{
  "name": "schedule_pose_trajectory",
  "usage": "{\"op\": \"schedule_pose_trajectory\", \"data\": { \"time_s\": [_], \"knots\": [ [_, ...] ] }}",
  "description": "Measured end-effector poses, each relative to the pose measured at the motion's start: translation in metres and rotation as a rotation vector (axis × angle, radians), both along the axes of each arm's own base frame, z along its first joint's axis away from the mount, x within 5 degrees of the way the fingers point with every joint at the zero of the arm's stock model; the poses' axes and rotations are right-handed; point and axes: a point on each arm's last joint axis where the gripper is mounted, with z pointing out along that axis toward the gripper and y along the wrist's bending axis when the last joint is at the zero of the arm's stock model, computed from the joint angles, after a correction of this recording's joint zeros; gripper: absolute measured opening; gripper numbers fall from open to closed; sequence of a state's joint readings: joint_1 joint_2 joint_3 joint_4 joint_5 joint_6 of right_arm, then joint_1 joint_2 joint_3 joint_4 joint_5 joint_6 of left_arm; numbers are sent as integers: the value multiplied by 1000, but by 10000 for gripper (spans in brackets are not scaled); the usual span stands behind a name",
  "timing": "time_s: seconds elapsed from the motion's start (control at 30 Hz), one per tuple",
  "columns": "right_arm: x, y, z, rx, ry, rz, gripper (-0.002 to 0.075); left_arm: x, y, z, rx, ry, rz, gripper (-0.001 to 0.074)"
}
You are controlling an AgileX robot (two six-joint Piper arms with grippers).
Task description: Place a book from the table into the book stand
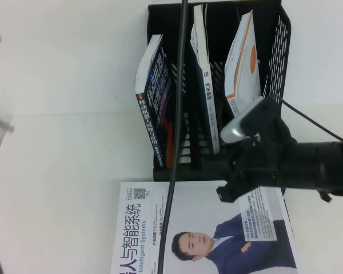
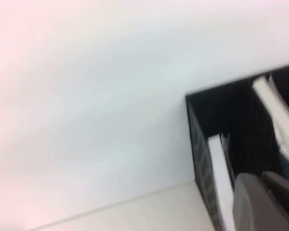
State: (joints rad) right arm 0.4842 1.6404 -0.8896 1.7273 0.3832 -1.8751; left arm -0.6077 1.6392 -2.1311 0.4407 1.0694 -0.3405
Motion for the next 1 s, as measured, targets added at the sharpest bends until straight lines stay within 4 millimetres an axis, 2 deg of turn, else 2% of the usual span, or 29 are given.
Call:
{"op": "schedule_pose_trajectory", "data": {
  "time_s": [0.07,0.2,0.43,0.63,0.77,0.87,1.0],
  "knots": [
    [8,0,-4,-43,-22,-26,-1,-3,2,-10,11,11,-7,1],
    [21,-5,1,-123,-90,-99,-1,-12,5,-40,-19,9,-22,1],
    [33,-6,15,-168,-172,-141,-1,-53,26,-74,-145,-60,-77,0],
    [45,-10,28,-207,-222,-238,-1,-85,43,-108,-160,-73,-126,0],
    [50,-16,31,-241,-234,-304,-1,-107,55,-119,-160,-131,-171,-1],
    [47,-13,37,-207,-242,-272,-1,-119,62,-125,-171,-154,-189,-1],
    [33,-9,65,-90,-284,-197,-1,-133,71,-125,-186,-188,-198,-1]
  ]
}}
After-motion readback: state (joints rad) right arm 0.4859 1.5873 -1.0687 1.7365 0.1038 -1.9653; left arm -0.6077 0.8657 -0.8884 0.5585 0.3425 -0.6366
